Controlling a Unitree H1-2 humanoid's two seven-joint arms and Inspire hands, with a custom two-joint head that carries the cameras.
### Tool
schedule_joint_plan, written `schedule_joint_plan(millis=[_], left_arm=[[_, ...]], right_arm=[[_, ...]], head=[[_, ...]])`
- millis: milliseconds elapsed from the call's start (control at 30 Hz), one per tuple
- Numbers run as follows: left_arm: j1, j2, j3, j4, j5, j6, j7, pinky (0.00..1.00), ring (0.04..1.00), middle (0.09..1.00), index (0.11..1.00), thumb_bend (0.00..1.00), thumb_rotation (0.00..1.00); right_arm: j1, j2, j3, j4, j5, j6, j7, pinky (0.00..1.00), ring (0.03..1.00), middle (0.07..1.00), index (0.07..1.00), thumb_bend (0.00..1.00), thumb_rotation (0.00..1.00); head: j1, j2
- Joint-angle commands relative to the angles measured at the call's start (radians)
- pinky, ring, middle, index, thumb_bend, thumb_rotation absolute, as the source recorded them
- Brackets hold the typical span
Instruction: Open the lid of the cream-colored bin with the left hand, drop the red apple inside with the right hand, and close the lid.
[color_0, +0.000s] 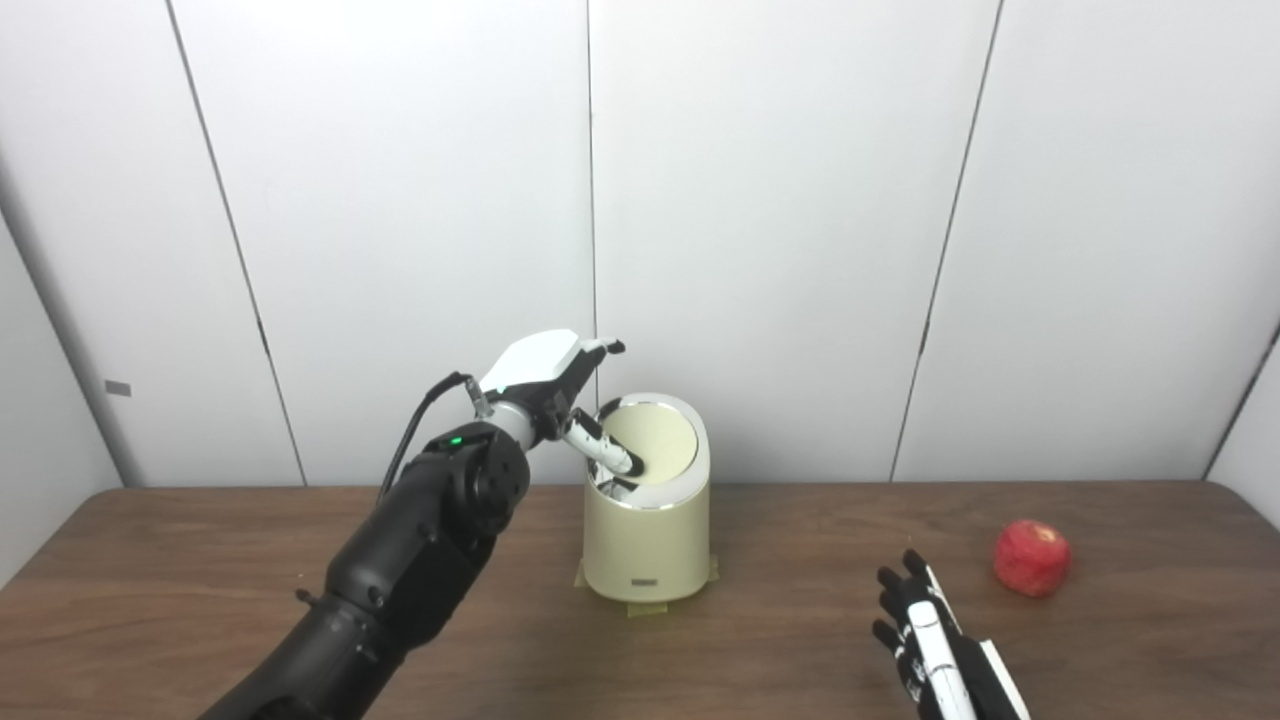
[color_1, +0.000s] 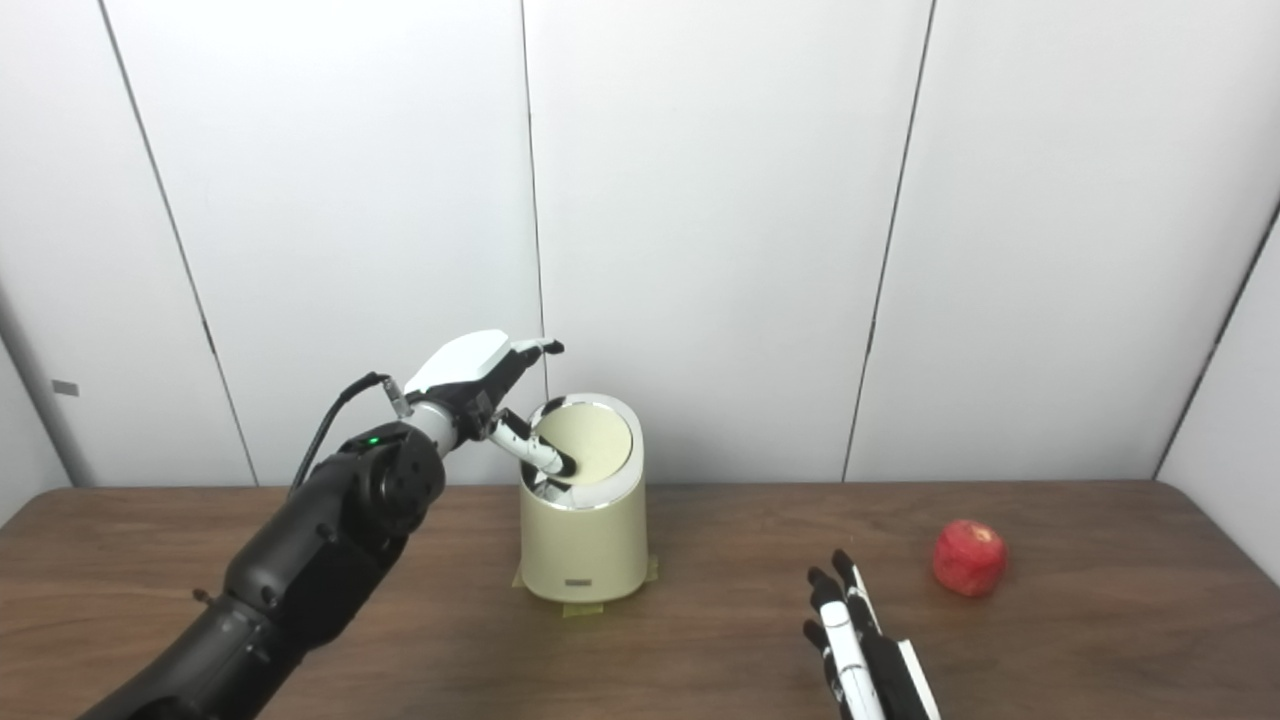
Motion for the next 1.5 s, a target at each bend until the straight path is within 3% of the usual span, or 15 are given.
schedule_joint_plan(millis=[0,233,333,433,600,700,800,867,1067,1200,1233,1333,1400,1467], left_arm=[[-0.040,-0.011,-0.016,0.010,0.020,-0.014,-0.004,0.93,0.960,0.957,0.936,0.94,0.01],[-0.039,-0.004,-0.018,0.003,0.016,-0.025,0.000,0.92,0.950,0.951,0.936,0.94,0.02],[-0.037,0.002,0.018,-0.038,-0.018,-0.005,-0.020,0.91,0.955,0.953,0.940,0.93,0.03],[-0.042,0.011,0.094,-0.091,-0.103,0.024,-0.068,0.85,0.942,0.953,0.941,0.93,0.03],[-0.030,0.021,0.249,-0.236,-0.272,0.171,-0.189,0.90,0.939,0.951,0.936,0.87,0.00],[-0.002,0.015,0.344,-0.314,-0.328,0.185,-0.223,0.89,0.929,0.926,0.920,0.85,0.00],[0.049,-0.054,0.477,-0.387,-0.357,0.185,-0.205,0.92,0.905,0.882,0.879,0.81,0.12],[0.088,-0.102,0.549,-0.436,-0.366,0.185,-0.193,0.90,0.895,0.871,0.860,0.78,0.14],[0.200,-0.178,0.672,-0.551,-0.395,0.185,-0.196,0.87,0.901,0.883,0.835,0.63,0.18],[0.264,-0.244,0.757,-0.612,-0.439,0.185,-0.182,0.90,0.882,0.879,0.839,0.52,0.22],[0.278,-0.259,0.771,-0.625,-0.446,0.185,-0.179,0.90,0.887,0.882,0.824,0.50,0.24],[0.345,-0.281,0.786,-0.678,-0.450,0.185,-0.171,0.91,0.908,0.910,0.862,0.45,0.37],[0.407,-0.288,0.788,-0.703,-0.482,0.185,-0.155,0.92,0.920,0.920,0.877,0.42,0.44],[0.476,-0.297,0.788,-0.736,-0.509,0.185,-0.139,0.93,0.926,0.915,0.877,0.39,0.43]], right_arm=[[-0.035,0.005,-0.001,-0.035,0.002,-0.013,-0.001,0.93,0.963,0.947,1.000,0.59,0.85],[-0.038,0.000,-0.003,-0.026,0.010,-0.025,0.007,0.94,0.971,0.954,1.000,0.58,0.85],[-0.039,0.000,-0.002,-0.026,0.006,-0.024,0.003,0.93,0.970,0.953,1.000,0.59,0.85],[-0.039,0.002,-0.004,-0.032,0.007,-0.015,0.000,0.93,0.969,0.952,1.000,0.58,0.85],[-0.033,-0.005,-0.004,-0.045,0.015,-0.010,0.009,0.94,0.974,0.956,1.000,0.58,0.84],[-0.030,-0.011,-0.005,-0.046,0.014,-0.009,0.010,0.94,0.976,0.956,1.000,0.58,0.84],[-0.031,-0.012,-0.004,-0.047,0.010,-0.003,0.007,0.95,0.970,0.949,0.995,0.58,0.86],[-0.032,-0.013,-0.001,-0.049,0.006,0.000,0.007,0.94,0.965,0.948,0.987,0.58,0.87],[-0.029,-0.019,-0.001,-0.054,0.001,0.003,0.008,0.94,0.953,0.946,0.967,0.57,0.87],[-0.027,-0.028,0.001,-0.066,-0.009,0.014,0.010,0.92,0.934,0.940,0.951,0.57,0.73],[-0.027,-0.029,0.001,-0.065,-0.011,0.010,0.009,0.90,0.921,0.938,0.946,0.56,0.62],[-0.030,-0.031,0.004,-0.058,-0.032,-0.006,0.001,0.85,0.901,0.936,0.942,0.61,0.46],[-0.034,-0.029,0.002,-0.053,-0.036,-0.012,-0.002,0.83,0.902,0.938,0.946,0.64,0.41],[-0.037,-0.027,-0.001,-0.052,-0.035,-0.013,-0.003,0.83,0.907,0.941,0.950,0.65,0.38]], head=[[-0.003,0.001],[0.001,0.000],[-0.004,0.003],[-0.010,0.011],[-0.013,0.020],[-0.010,0.023],[-0.011,0.025],[-0.011,0.026],[-0.016,0.031],[-0.016,0.036],[-0.016,0.035],[-0.015,0.036],[-0.016,0.039],[-0.017,0.038]])
